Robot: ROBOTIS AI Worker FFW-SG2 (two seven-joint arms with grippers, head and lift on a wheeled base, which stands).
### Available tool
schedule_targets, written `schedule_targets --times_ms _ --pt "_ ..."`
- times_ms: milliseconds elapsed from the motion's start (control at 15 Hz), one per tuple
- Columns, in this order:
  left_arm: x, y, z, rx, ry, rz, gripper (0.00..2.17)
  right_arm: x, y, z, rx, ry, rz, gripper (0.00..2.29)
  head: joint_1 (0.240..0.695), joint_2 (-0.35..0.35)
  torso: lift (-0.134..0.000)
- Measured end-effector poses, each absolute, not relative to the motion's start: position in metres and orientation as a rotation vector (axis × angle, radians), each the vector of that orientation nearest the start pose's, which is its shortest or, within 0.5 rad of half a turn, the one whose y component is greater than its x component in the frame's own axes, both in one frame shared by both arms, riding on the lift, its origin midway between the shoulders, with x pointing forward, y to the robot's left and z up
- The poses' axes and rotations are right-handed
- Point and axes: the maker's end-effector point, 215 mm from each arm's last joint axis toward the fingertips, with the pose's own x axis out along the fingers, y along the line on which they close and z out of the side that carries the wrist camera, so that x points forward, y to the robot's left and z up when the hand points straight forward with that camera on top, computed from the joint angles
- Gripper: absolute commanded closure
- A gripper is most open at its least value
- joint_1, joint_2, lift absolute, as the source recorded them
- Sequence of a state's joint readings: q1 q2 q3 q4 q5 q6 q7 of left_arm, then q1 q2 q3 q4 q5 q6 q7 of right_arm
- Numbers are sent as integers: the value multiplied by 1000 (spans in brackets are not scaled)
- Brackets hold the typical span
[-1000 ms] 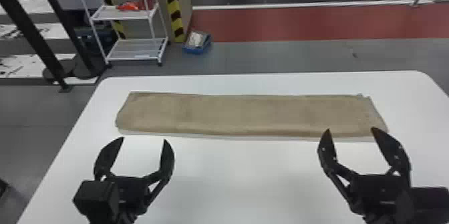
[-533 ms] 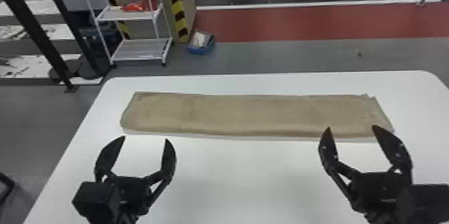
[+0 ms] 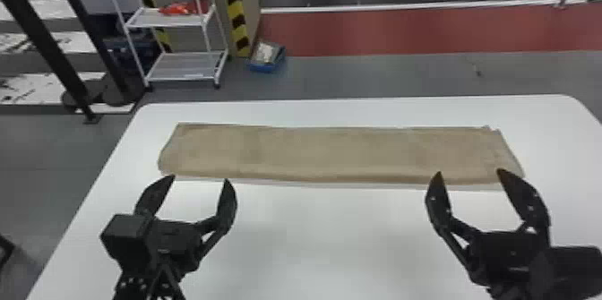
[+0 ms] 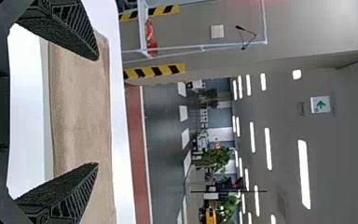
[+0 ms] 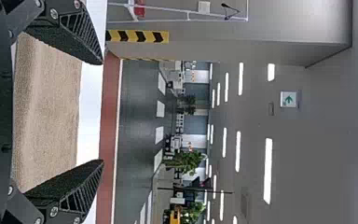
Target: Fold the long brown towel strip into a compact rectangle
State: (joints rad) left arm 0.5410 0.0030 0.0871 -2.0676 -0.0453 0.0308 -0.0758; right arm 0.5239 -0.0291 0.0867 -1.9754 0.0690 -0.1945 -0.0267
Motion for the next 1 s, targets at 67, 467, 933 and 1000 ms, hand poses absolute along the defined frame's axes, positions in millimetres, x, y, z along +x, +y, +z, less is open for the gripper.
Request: schedule_targets --times_ms 67,467,933,1000 --pt "444 267 -354 75 112 -12 80 432 -186 -329 -47 -75 71 147 695 101 -125" --pt "496 328 -373 -67 364 43 80 432 -207 -340 -52 -63 41 147 695 144 -125" --pt "502 349 -383 -101 407 50 80 450 -295 -361 -406 103 161 130 695 76 -125" --pt "503 349 -385 -99 411 50 80 453 -302 -361 -469 135 185 124 695 56 -125"
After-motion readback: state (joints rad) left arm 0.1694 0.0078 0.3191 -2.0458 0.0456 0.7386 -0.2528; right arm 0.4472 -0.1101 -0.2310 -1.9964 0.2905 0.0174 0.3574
